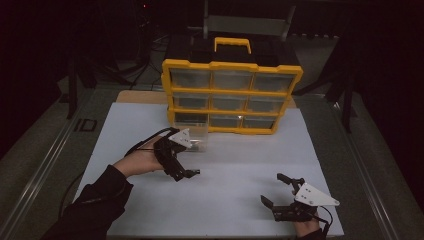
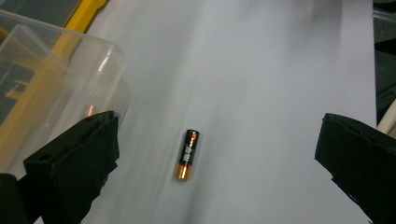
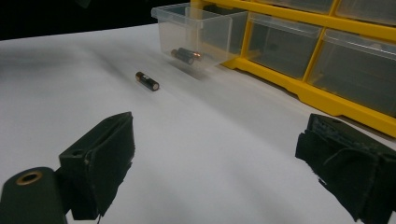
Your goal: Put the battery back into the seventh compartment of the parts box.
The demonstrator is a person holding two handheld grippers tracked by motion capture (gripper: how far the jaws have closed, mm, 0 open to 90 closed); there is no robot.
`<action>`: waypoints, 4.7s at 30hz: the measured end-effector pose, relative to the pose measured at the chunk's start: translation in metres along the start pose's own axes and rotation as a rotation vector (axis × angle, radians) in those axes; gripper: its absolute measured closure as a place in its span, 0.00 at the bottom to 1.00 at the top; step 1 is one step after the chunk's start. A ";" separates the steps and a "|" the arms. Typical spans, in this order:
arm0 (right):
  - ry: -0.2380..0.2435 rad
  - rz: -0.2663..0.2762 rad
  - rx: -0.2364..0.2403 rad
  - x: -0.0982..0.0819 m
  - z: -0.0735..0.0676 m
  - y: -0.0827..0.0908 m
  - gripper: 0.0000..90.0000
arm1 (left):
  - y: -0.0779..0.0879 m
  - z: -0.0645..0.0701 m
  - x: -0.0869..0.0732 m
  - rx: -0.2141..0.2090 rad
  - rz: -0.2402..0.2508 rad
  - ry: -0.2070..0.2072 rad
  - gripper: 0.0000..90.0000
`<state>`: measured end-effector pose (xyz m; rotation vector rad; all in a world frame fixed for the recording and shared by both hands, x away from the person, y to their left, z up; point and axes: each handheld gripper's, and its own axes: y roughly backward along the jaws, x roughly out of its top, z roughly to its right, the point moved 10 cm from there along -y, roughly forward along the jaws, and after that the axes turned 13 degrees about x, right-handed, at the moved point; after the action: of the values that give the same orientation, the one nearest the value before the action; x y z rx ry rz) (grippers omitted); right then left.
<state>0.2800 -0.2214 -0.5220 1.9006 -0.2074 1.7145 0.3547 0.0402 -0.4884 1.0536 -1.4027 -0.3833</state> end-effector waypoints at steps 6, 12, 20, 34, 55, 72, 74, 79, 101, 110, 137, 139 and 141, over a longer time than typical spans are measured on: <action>0.001 0.000 -0.001 0.000 0.000 0.000 0.10 | -0.001 0.006 -0.006 -0.021 0.017 0.019 0.00; 0.002 0.000 -0.001 0.000 0.000 0.000 0.10 | -0.006 0.009 -0.015 -0.022 0.034 0.051 0.00; 0.003 -0.003 0.000 0.000 0.000 0.000 0.10 | -0.012 0.013 -0.027 -0.023 0.049 0.079 0.00; 0.005 -0.003 0.000 0.000 0.000 0.000 0.10 | -0.029 0.014 -0.044 -0.001 0.100 0.079 0.13; 0.003 -0.007 0.005 -0.001 -0.001 -0.001 0.10 | -0.067 0.001 -0.059 0.061 0.074 0.052 0.24; 0.002 -0.006 0.005 -0.001 0.000 -0.001 0.10 | -0.079 0.000 -0.059 0.059 0.062 -0.043 0.55; 0.002 -0.007 0.004 -0.001 0.000 -0.001 0.10 | -0.081 0.000 -0.059 0.055 0.064 -0.042 0.60; 0.001 -0.008 0.003 -0.001 0.000 -0.001 0.10 | -0.083 0.000 -0.059 0.046 0.057 -0.048 0.67; 0.005 -0.006 -0.002 -0.001 0.000 0.000 0.10 | -0.087 0.004 -0.058 -0.006 0.037 -0.067 0.82; 0.007 -0.007 -0.002 -0.001 0.000 -0.001 0.10 | -0.087 0.006 -0.057 0.015 0.014 -0.127 0.83; 0.006 -0.001 -0.008 0.001 0.000 0.001 0.10 | -0.054 -0.005 -0.037 -0.004 0.070 -0.153 0.84; 0.006 -0.002 -0.008 0.000 0.001 0.001 0.10 | -0.046 -0.008 -0.031 0.006 0.078 -0.159 0.84; 0.005 -0.003 -0.008 0.000 0.001 0.000 0.10 | -0.044 -0.008 -0.030 0.008 0.081 -0.158 0.84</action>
<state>0.2804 -0.2221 -0.5218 1.8898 -0.2089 1.7141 0.3718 0.0431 -0.5391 0.9864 -1.5839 -0.4087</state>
